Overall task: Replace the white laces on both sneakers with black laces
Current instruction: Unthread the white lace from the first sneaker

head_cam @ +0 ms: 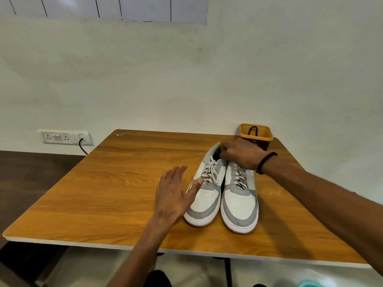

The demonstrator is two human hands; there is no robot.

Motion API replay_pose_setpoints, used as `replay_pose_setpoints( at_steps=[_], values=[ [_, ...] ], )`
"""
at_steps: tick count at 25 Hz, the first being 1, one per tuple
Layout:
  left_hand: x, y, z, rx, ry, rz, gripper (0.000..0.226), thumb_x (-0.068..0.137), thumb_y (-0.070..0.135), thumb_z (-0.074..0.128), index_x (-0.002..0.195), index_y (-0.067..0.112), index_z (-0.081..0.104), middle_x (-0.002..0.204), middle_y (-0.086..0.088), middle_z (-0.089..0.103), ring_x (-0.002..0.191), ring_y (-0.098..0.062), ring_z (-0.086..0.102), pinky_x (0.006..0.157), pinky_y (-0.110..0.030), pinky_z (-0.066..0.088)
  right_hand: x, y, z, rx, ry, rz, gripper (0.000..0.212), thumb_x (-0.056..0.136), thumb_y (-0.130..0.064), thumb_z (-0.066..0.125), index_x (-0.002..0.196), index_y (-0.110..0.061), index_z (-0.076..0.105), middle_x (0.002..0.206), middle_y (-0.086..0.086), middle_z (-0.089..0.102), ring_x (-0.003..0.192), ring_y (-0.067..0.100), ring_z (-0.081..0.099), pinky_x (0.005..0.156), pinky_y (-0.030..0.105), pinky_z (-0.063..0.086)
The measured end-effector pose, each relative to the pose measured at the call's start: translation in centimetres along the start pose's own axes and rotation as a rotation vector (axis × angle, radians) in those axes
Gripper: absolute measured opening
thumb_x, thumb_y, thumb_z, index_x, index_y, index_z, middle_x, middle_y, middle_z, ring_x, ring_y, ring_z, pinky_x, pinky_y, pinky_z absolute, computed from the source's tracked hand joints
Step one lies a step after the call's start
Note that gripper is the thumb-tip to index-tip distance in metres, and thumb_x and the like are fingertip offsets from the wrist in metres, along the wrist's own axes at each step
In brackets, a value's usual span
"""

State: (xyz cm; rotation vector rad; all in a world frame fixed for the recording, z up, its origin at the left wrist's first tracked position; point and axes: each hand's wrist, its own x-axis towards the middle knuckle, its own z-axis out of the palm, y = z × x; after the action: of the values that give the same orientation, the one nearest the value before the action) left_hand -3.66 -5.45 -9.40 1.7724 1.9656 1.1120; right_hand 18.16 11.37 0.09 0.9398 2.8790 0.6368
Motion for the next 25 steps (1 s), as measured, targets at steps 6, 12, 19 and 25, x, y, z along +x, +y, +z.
replay_pose_setpoints(
  at_steps=[6, 12, 19, 25],
  values=[
    [-3.3, -2.1, 2.6, -0.24, 0.048, -0.046, 0.074, 0.092, 0.078, 0.054, 0.153, 0.035, 0.048, 0.149, 0.01, 0.054, 0.136, -0.007, 0.049, 0.113, -0.041, 0.047, -1.1, -5.3, 1.5, 0.813, 0.448, 0.595, 0.024, 0.101, -0.027, 0.067, 0.122, -0.016, 0.071, 0.117, 0.001, 0.07, 0.107, 0.021, 0.066, 0.084, 0.032, 0.054],
    [-2.6, -2.2, 3.2, -0.308, 0.071, -0.053, 0.064, 0.095, 0.067, 0.06, 0.15, 0.034, 0.053, 0.147, 0.007, 0.056, 0.135, -0.013, 0.051, 0.109, -0.049, 0.05, -6.9, -10.4, 5.6, 1.044, 0.318, 0.704, 0.084, 0.09, -0.053, 0.076, 0.16, -0.043, 0.032, 0.171, -0.008, 0.026, 0.157, 0.017, 0.025, 0.124, 0.047, 0.031],
    [0.9, 3.4, 3.2, -0.019, 0.329, 0.378, 0.028, 0.103, 0.029, 0.064, 0.13, 0.025, 0.068, 0.125, 0.005, 0.069, 0.12, -0.017, 0.054, 0.095, -0.042, 0.052, -7.0, -12.6, 5.8, 1.177, 0.599, 0.896, 0.063, 0.088, -0.05, 0.081, 0.142, -0.029, 0.058, 0.142, -0.007, 0.06, 0.133, 0.015, 0.055, 0.108, 0.038, 0.051],
    [6.1, 6.3, 5.7, 0.163, 0.038, 0.349, 0.044, 0.104, 0.015, 0.059, 0.147, 0.023, 0.058, 0.143, -0.002, 0.064, 0.134, -0.025, 0.052, 0.113, -0.043, 0.038, -6.6, -11.4, 5.1, 1.04, 0.715, 0.858, 0.034, 0.097, -0.035, 0.073, 0.129, -0.023, 0.068, 0.123, -0.005, 0.068, 0.111, 0.011, 0.064, 0.092, 0.03, 0.056]
  ],
)
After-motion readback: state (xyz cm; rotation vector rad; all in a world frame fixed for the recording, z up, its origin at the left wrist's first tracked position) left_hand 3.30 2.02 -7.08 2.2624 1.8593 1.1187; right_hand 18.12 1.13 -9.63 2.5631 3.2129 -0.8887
